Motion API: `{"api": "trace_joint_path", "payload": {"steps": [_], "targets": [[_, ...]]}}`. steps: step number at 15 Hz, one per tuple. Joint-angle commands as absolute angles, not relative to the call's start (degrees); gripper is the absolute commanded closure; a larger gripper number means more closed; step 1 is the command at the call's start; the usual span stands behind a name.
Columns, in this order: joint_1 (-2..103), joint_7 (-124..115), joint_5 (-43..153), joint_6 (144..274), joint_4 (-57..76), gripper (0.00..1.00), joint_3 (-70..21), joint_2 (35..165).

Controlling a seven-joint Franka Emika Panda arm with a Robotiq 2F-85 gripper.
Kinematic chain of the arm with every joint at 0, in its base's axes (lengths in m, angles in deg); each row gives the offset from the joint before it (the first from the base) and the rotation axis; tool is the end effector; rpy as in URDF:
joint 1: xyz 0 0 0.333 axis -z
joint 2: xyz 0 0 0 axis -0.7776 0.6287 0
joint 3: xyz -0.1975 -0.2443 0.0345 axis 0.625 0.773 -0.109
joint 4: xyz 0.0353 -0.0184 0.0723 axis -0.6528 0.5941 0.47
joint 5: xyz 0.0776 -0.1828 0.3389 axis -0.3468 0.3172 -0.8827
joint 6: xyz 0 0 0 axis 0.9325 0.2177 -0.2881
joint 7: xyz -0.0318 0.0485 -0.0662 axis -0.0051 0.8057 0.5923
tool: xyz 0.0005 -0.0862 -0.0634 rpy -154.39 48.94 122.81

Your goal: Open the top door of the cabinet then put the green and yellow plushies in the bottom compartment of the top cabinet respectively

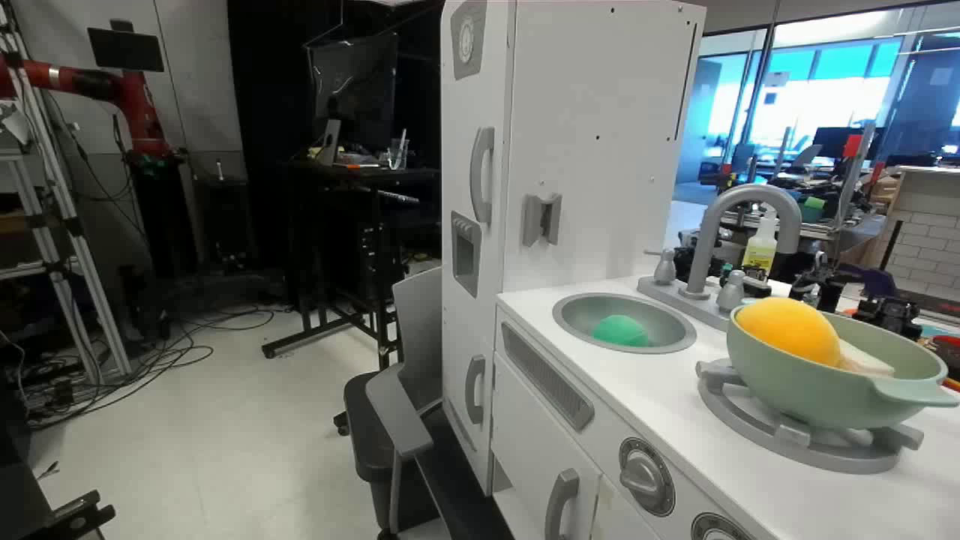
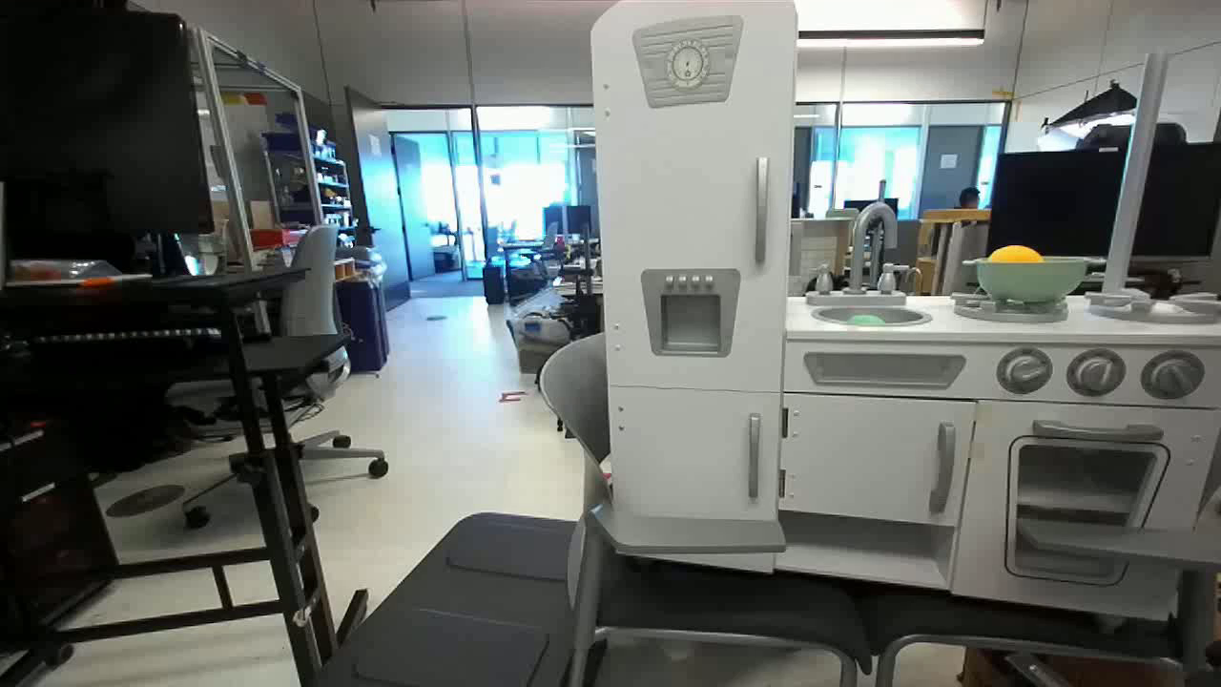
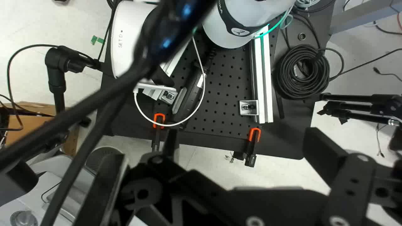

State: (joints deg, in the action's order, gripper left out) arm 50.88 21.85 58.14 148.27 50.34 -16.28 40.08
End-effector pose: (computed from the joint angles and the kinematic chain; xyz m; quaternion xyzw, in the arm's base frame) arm 0.2727 -0.0893 0.5707 -0.9828 -0.1148 0.1336 0.0549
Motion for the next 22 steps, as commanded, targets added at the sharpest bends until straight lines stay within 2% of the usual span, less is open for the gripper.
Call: {"api": "trace_joint_path", "payload": {"steps": [1, 6, 9, 12, 17, 22], "targets": [[50.78, 21.80, 58.14, 148.20, 50.22, 0.00, -16.24, 40.12], [50.78, 21.80, 58.14, 148.20, 50.22, 0.00, -16.24, 40.11], [51.57, 17.51, 56.61, 153.61, 51.00, 0.00, -16.87, 41.27], [52.10, 8.80, 53.27, 167.05, 51.70, 0.00, -18.69, 46.67], [52.78, -8.14, 51.96, 191.48, 48.98, 0.00, -25.37, 62.91], [53.52, -27.03, 60.07, 208.10, 38.97, 0.00, -31.20, 81.67]]}}
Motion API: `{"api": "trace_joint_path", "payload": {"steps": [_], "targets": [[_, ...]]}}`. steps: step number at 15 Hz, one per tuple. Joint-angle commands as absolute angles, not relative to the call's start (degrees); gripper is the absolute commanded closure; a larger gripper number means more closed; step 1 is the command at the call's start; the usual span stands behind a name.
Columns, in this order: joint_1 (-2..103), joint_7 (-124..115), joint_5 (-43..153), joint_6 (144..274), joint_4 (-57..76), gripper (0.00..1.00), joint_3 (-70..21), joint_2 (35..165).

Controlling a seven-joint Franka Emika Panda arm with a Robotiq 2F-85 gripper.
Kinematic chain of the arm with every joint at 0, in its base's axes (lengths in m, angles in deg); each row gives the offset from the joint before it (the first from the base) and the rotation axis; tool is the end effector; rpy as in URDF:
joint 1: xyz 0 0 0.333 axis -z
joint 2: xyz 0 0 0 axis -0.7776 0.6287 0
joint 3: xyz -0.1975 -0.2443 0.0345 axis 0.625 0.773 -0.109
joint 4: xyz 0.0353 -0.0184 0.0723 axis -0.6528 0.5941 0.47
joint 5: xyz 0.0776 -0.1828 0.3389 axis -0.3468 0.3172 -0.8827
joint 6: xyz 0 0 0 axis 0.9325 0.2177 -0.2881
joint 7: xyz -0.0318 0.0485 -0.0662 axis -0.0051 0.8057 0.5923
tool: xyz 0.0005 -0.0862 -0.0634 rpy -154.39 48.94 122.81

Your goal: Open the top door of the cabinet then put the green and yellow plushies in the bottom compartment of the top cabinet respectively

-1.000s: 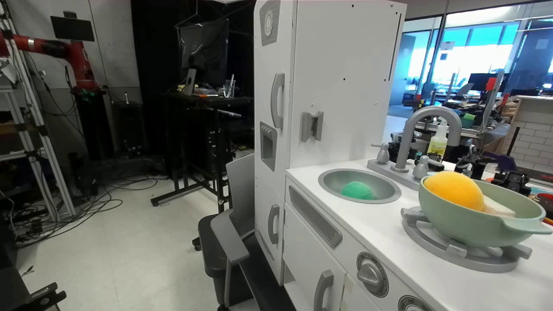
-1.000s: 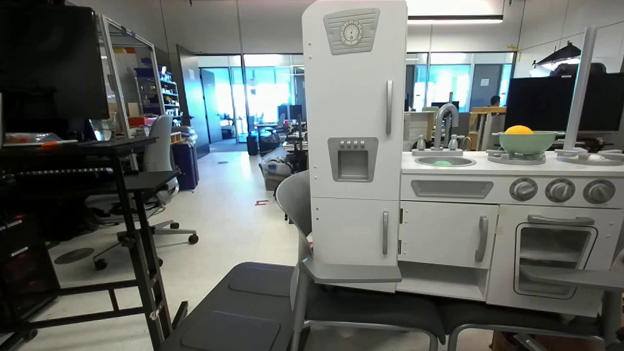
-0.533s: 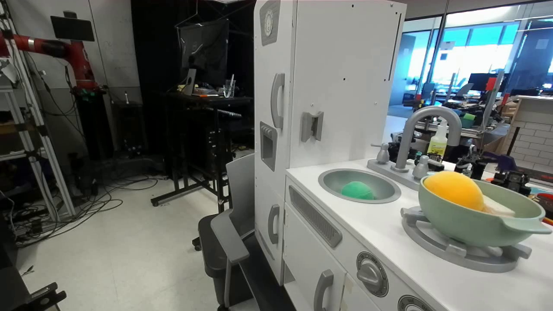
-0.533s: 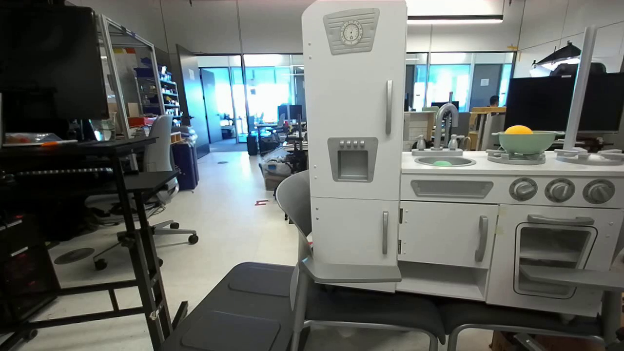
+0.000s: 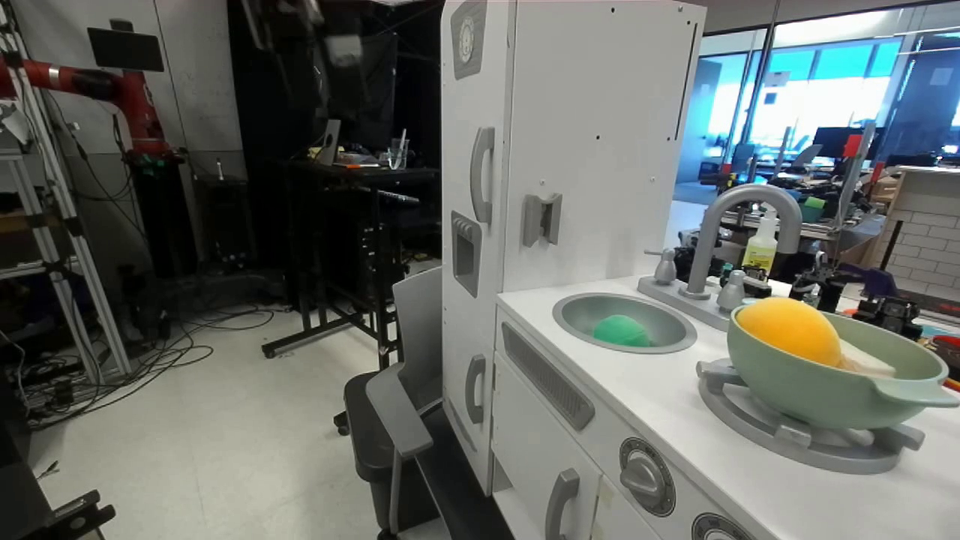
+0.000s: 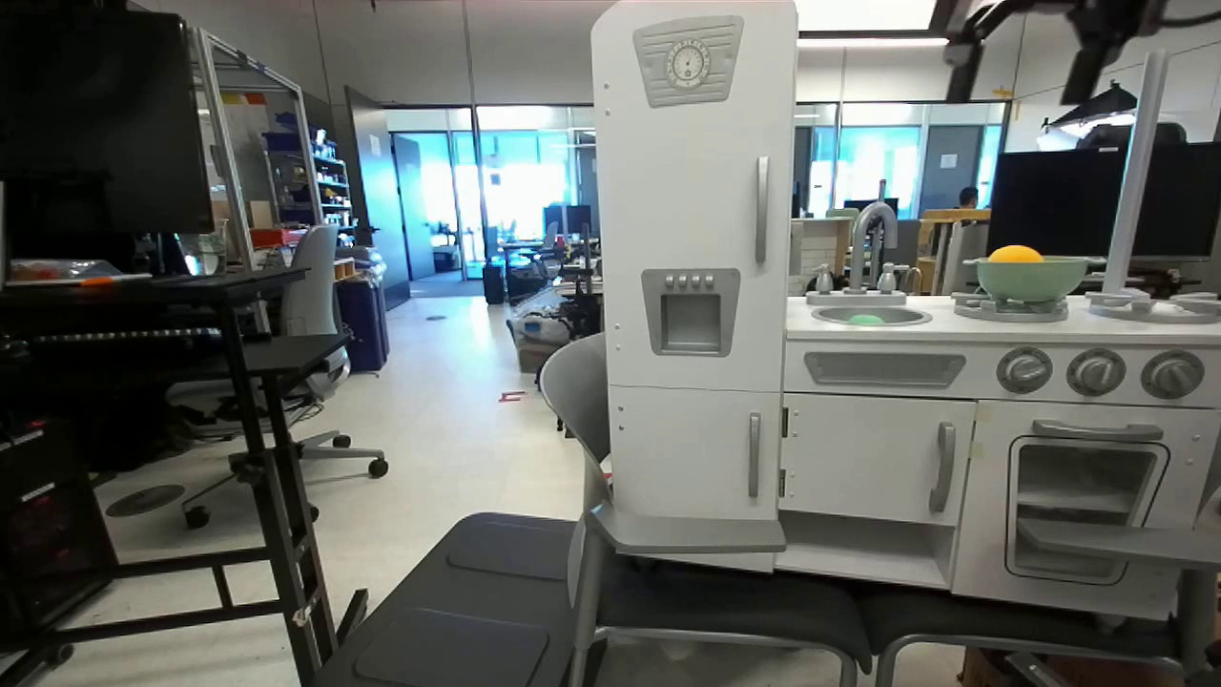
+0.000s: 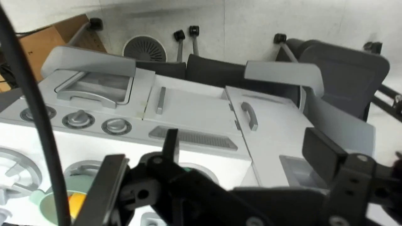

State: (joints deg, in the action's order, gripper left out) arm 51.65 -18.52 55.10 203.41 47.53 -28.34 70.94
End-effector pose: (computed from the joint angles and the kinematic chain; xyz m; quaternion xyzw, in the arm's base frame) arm 0.4963 -0.0056 0.4672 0.9832 -0.1526 0.1002 0.0066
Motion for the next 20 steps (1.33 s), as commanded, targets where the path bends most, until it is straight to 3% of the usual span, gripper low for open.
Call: {"api": "trace_joint_path", "payload": {"steps": [1, 7, 12, 20], "targets": [[53.29, -30.02, 62.55, 209.84, 36.25, 0.00, -31.15, 85.53], [47.41, -36.64, 67.96, 205.49, 15.63, 0.00, -28.20, 104.83], [42.82, -36.48, 67.01, 196.64, 3.19, 0.00, -27.01, 112.06], [38.56, -43.55, 72.26, 202.95, -0.23, 0.00, -21.88, 116.65]]}}
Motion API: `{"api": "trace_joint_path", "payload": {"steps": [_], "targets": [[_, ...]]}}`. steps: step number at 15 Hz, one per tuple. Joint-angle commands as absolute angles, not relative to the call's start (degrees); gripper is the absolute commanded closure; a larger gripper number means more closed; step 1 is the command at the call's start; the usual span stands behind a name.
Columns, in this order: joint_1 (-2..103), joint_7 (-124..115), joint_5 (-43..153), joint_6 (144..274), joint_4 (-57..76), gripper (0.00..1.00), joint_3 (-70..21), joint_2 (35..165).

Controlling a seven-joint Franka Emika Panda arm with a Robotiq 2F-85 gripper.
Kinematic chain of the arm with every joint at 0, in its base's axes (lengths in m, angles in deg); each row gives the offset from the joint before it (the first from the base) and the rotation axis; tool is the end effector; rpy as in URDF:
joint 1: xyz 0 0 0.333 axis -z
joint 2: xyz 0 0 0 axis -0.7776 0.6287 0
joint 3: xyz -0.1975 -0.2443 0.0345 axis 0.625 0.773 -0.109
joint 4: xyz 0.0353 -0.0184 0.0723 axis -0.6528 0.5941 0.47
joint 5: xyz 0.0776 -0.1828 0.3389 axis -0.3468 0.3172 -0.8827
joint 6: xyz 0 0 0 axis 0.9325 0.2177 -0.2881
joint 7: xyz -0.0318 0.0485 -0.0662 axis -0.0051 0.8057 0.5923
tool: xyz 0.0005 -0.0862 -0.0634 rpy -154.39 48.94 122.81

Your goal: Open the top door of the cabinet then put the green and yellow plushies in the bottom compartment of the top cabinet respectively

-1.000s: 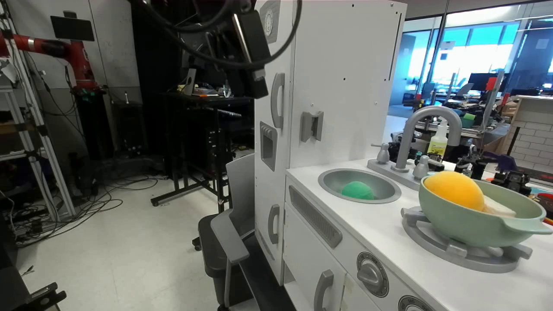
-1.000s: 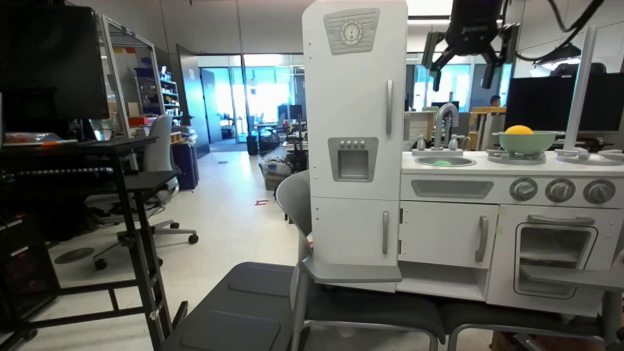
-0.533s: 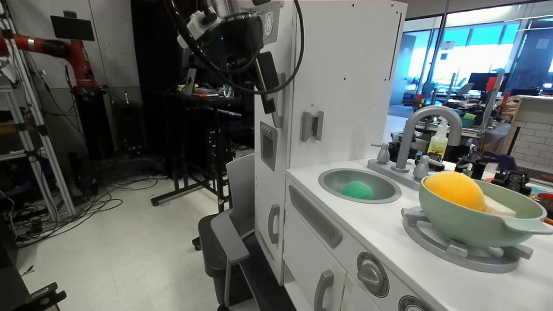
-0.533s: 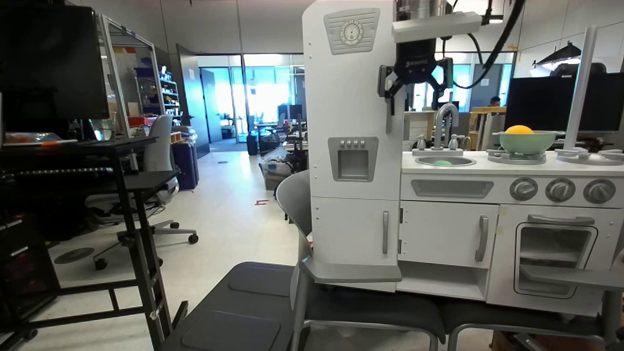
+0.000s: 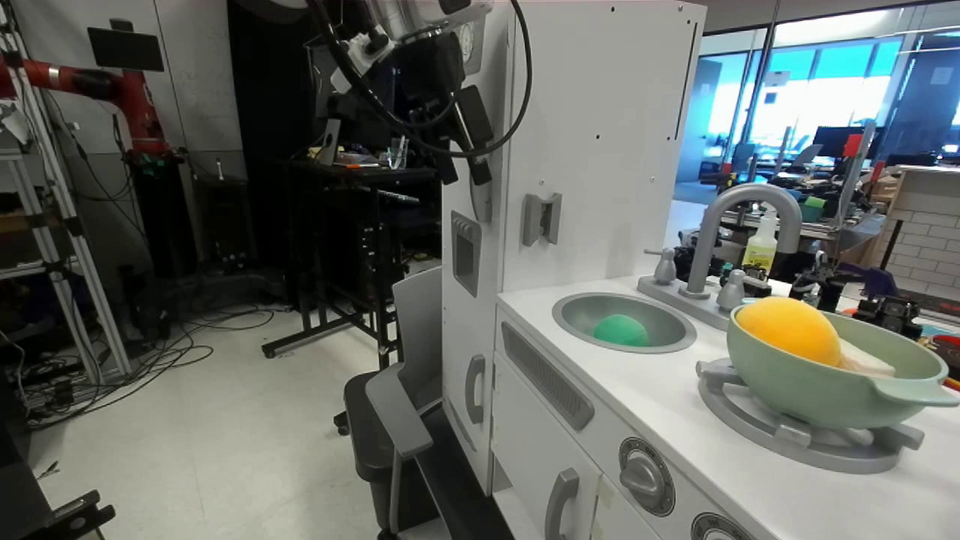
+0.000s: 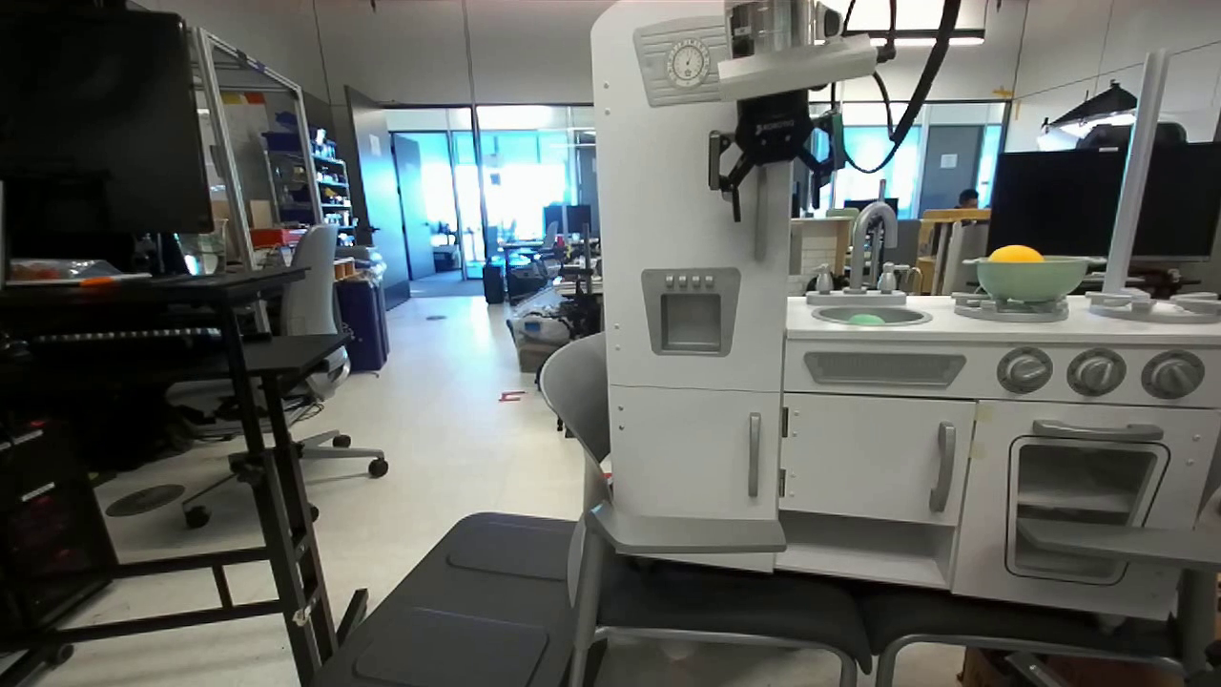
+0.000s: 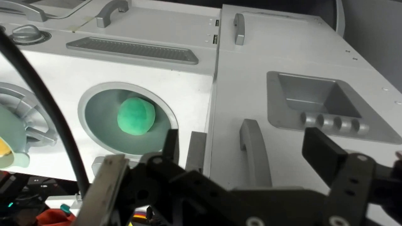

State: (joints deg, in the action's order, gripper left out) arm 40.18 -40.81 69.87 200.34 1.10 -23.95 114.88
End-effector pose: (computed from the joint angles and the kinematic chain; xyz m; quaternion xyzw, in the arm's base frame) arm 0.7193 0.0822 0.3868 0.9616 -0.2095 0.1453 0.1019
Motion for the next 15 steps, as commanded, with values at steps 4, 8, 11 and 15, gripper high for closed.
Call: {"api": "trace_joint_path", "payload": {"steps": [4, 8, 11, 15], "targets": [[37.02, -46.52, 74.31, 205.44, 0.45, 0.00, -20.71, 116.81], [35.76, -49.75, 76.77, 209.09, 1.49, 0.00, -19.57, 116.35], [35.24, -51.68, 78.36, 211.33, 2.52, 0.00, -18.80, 116.08], [34.79, -53.59, 79.92, 213.33, 3.91, 0.25, -18.13, 115.77]]}}
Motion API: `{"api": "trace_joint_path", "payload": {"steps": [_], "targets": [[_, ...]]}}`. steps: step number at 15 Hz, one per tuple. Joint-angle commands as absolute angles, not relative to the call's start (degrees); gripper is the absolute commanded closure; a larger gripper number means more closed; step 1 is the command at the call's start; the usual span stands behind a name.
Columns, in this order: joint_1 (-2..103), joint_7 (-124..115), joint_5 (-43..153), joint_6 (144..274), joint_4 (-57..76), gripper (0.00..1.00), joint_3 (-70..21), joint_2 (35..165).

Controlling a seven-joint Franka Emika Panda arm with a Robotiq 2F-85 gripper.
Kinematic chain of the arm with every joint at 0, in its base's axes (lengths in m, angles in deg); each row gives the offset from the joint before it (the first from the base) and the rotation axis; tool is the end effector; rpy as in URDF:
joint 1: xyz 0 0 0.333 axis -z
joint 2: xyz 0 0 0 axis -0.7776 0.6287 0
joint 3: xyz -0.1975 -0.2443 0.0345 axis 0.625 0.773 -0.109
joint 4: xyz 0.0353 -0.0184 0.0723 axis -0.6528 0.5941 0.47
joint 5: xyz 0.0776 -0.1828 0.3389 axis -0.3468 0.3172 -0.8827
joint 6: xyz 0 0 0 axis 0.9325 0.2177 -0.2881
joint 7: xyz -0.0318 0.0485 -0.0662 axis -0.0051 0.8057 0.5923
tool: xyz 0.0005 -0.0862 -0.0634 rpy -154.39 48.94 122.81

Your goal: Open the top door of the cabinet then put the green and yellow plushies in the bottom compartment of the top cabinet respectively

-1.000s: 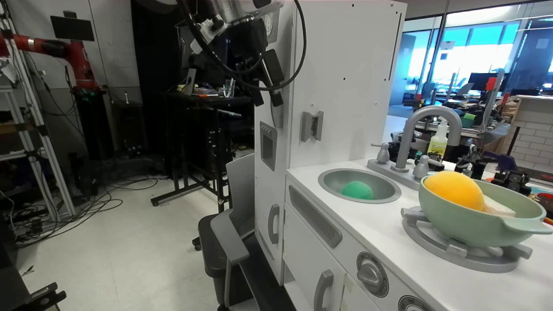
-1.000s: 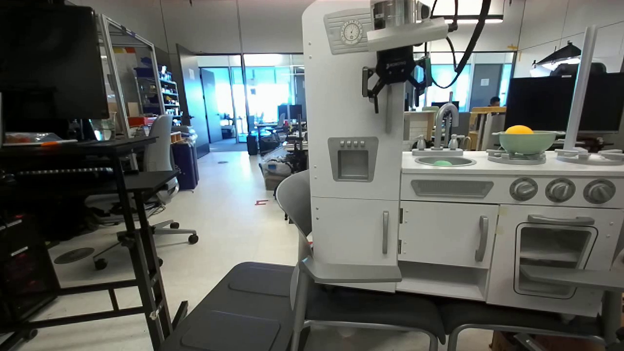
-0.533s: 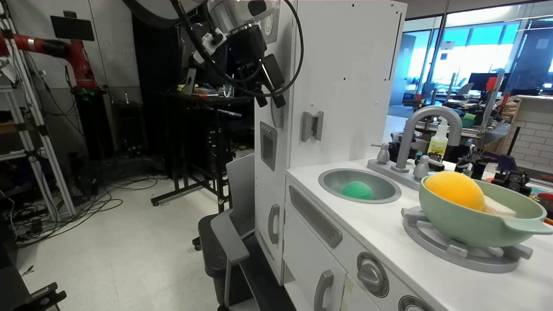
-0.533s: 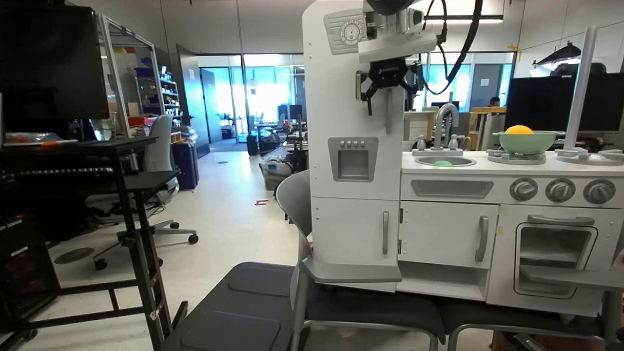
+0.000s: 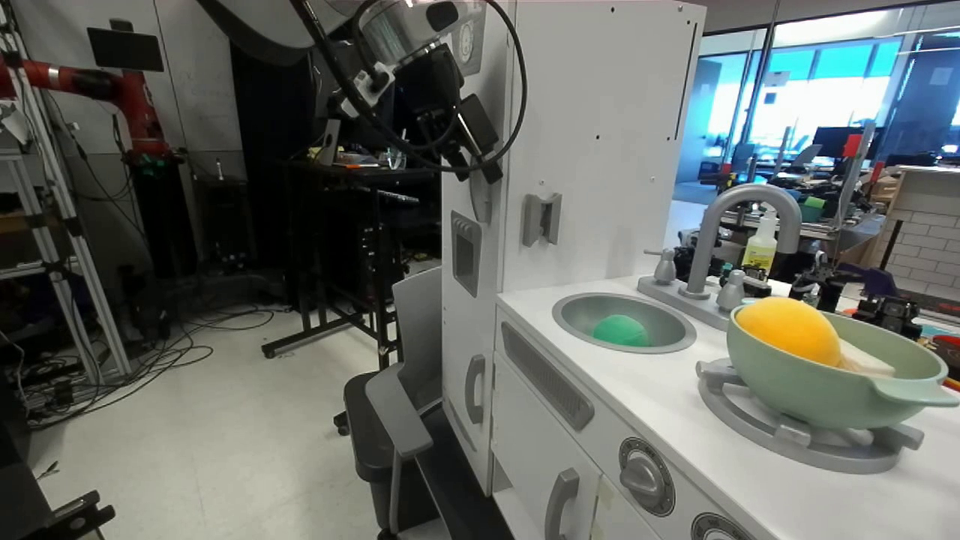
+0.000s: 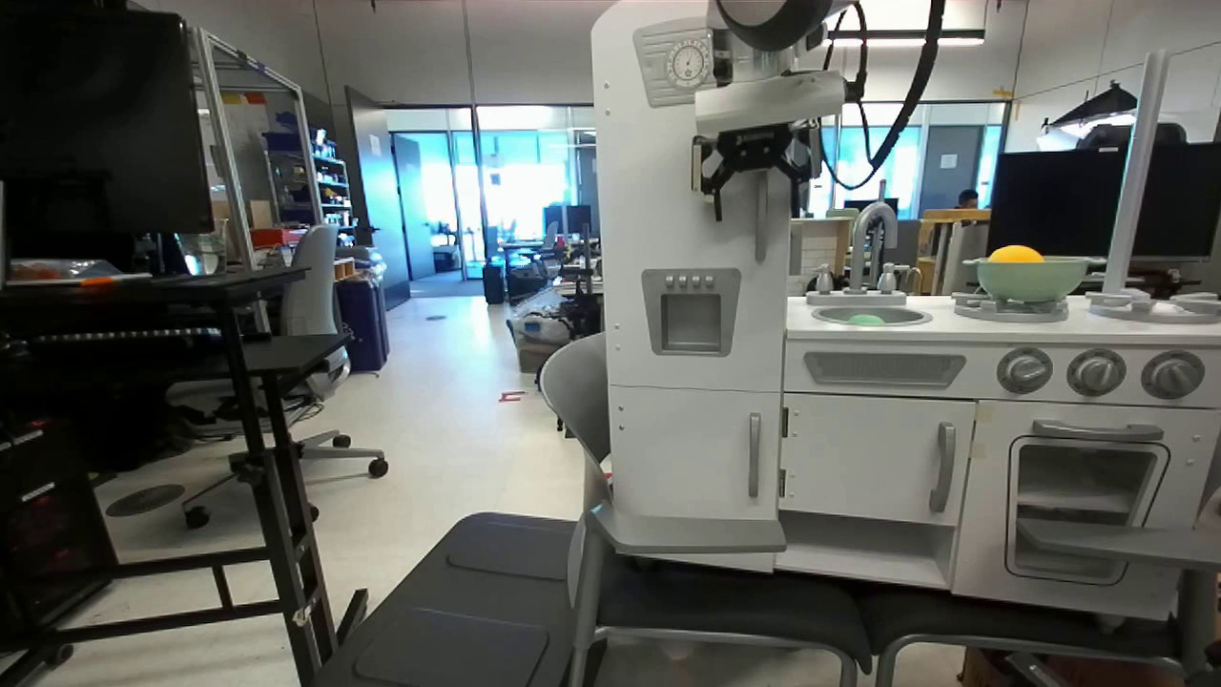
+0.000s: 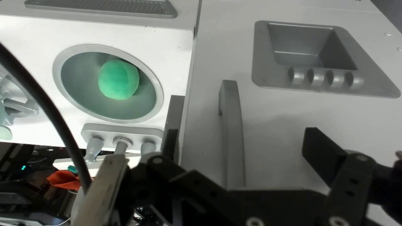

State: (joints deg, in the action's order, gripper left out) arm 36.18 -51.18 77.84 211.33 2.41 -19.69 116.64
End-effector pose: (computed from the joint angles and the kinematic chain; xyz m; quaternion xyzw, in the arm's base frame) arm 0.7298 0.0981 0.3765 0.9376 -0.2245 0.2408 0.1118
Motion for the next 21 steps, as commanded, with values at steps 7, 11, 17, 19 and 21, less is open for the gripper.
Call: {"api": "trace_joint_path", "payload": {"steps": [7, 11, 17, 19, 21], "targets": [[34.26, -56.72, 81.90, 214.50, 6.03, 0.73, -17.52, 115.16], [32.57, -61.78, 83.08, 211.80, 6.85, 1.00, -16.85, 114.96], [29.89, -73.65, 84.95, 209.16, 8.23, 0.96, -17.17, 114.97], [28.95, -79.09, 86.42, 206.70, 7.50, 0.96, -17.57, 115.43], [27.24, -84.11, 87.63, 201.74, 4.45, 0.96, -18.32, 116.59]]}}
